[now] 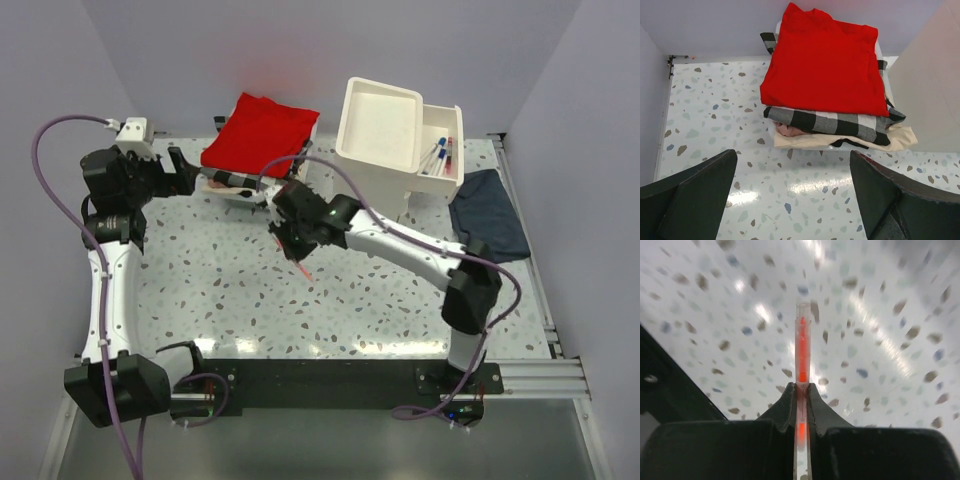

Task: Sort the stationery into containers
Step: Pick up the pen from the center of the board, then place the pen in the drawer.

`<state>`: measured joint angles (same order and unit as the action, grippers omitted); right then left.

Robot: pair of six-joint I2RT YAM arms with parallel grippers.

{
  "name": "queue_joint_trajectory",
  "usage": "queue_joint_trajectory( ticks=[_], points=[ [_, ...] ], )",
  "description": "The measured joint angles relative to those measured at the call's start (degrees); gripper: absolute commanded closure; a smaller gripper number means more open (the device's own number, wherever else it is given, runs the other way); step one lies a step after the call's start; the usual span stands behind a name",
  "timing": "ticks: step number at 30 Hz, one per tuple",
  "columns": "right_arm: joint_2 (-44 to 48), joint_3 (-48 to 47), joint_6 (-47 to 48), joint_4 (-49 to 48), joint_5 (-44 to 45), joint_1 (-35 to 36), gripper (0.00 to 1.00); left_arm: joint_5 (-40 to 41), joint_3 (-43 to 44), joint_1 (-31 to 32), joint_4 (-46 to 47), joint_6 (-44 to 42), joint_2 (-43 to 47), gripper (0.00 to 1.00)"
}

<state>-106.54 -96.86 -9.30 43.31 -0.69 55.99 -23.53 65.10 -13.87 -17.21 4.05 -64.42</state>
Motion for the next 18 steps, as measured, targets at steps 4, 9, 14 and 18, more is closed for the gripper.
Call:
queue_joint_trajectory(
  ticks=[4, 9, 14, 18],
  points=[
    [11.1, -8.2, 10.6, -6.5, 2.4, -0.7, 1.0, -0.7, 1.0, 0.0, 0.9, 0.9, -2.0, 0.0],
    [14.5, -20.0, 14.3, -11.7, 7.4, -10.7, 1.0, -1.2, 1.2, 0.0, 2.4, 1.5, -4.5, 0.0],
    [6.5, -29.9, 10.5, -15.0, 19.7, -27.3, 1.0, -1.2, 1.2, 0.0, 3.0, 1.6, -5.7, 0.0],
    [1.0, -30.9, 7.7, -13.4, 25.1, -33.6, 1.0, -1.1, 1.2, 0.0, 3.2, 1.5, -5.7, 0.0]
  ],
)
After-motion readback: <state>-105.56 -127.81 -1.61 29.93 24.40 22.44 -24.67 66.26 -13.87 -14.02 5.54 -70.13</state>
